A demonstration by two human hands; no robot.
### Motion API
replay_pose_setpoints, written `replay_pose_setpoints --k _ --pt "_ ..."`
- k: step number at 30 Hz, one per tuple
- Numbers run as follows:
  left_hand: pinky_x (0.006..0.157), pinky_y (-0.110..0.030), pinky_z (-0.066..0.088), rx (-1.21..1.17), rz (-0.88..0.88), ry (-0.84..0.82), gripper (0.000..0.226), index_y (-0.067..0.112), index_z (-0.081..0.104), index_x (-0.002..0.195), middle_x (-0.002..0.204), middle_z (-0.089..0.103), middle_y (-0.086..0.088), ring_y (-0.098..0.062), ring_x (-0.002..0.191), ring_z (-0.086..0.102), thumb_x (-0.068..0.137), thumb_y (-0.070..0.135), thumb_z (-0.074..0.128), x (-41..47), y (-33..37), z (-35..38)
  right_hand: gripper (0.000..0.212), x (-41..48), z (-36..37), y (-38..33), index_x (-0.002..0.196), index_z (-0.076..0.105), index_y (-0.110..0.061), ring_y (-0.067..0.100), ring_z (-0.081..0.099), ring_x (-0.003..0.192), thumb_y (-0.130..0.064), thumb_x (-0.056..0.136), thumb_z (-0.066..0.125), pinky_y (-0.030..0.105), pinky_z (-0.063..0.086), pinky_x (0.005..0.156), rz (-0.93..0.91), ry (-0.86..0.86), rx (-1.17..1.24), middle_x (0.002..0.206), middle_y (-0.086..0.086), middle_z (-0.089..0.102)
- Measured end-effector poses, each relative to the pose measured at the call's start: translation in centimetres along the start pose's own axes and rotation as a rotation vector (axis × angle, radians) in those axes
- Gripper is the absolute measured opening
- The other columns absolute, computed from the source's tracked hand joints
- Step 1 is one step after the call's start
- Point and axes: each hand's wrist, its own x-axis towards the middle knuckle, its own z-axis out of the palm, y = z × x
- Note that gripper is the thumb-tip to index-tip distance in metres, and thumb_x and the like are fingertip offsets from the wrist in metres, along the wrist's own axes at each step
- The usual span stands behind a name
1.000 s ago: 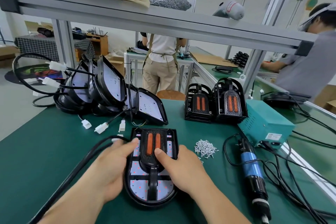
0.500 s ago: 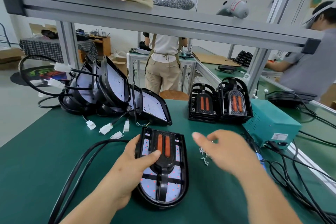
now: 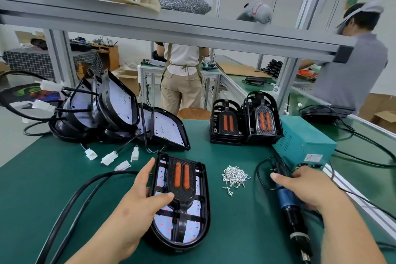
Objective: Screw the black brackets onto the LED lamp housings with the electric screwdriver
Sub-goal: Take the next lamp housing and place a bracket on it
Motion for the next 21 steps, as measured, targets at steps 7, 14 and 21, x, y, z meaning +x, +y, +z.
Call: replay_pose_setpoints --k 7,14,21 --pt "0.112 -0.047 0.039 -0.019 0.037 0.01 0.082 0.067 0.045 0.125 0.117 0.073 -0.002 -0.022 0.11 0.067 0.063 0.022 0.074 0.0 -0.4 -0.1 0.072 -1.4 0.7 -1.4 0.107 0.058 -0.007 0.019 0.06 0.094 -0.069 0.072 0.072 0.033 0.05 0.083 -0.013 -0.136 -0.169 0.109 0.008 0.06" --pt "0.096 -0.041 0.048 -0.001 0.028 -0.013 0.073 0.062 0.041 0.123 0.099 0.077 -0.009 -0.023 0.092 0.074 0.092 -0.001 0.061 0.0 -0.3 -0.2 0.089 -1.5 0.4 -1.0 0.132 0.036 -0.018 0.028 0.054 0.099 -0.037 0.064 0.091 0.032 0.045 0.086 -0.034 -0.093 -0.107 0.125 0.013 0.038" --pt "0.095 -0.042 0.047 0.01 0.036 -0.021 0.074 0.056 0.039 0.13 0.097 0.077 -0.01 -0.023 0.089 0.075 0.091 -0.003 0.061 0.2 -0.3 -0.2 0.054 0.1 -0.2 0.4 0.059 0.052 -0.011 0.022 0.054 0.046 -0.057 0.075 0.076 0.027 0.039 0.047 -0.011 0.156 -0.02 0.046 0.004 0.057"
